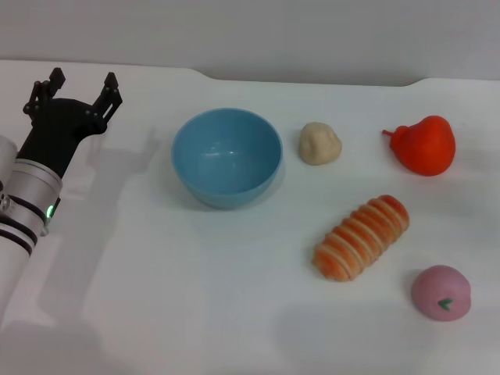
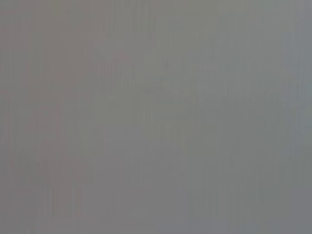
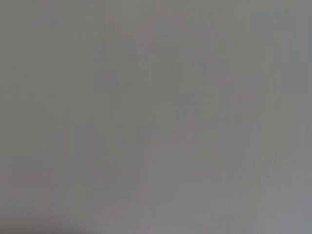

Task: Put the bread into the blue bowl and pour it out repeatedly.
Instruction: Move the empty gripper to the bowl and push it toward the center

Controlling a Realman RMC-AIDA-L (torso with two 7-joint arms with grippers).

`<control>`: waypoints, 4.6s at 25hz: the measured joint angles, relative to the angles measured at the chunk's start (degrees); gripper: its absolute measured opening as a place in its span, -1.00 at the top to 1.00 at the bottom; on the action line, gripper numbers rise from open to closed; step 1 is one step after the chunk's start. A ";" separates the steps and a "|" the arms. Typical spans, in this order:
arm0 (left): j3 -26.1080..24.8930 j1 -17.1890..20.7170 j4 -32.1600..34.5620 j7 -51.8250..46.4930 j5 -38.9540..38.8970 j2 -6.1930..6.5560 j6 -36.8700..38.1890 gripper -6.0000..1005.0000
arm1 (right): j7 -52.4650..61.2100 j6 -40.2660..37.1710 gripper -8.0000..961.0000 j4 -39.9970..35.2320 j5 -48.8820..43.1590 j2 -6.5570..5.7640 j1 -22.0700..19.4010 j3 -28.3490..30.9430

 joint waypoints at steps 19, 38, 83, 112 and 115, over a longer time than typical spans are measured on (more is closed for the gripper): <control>-0.25 0.16 0.39 0.10 -0.02 0.11 -0.02 -0.66 | 0.04 0.01 -0.13 -0.95 -0.03 0.18 0.37 0.00; -4.43 -6.17 12.13 -21.69 11.73 0.89 -18.24 -0.66 | 0.04 0.01 -0.13 -0.84 -0.16 0.06 1.11 -0.27; 24.41 2.65 31.74 -42.51 3.50 -0.10 -30.97 -0.65 | -0.05 -0.24 -0.13 -0.86 -0.27 0.01 1.20 -0.44; 20.49 3.32 8.45 3.03 -24.47 -0.36 -12.46 -0.65 | -0.05 -0.62 -0.13 -1.53 0.10 0.13 1.55 -0.18; 20.49 3.09 8.44 3.05 -24.48 -0.36 -12.90 -0.65 | -0.05 -0.62 -0.13 -1.56 0.15 0.18 1.55 -0.18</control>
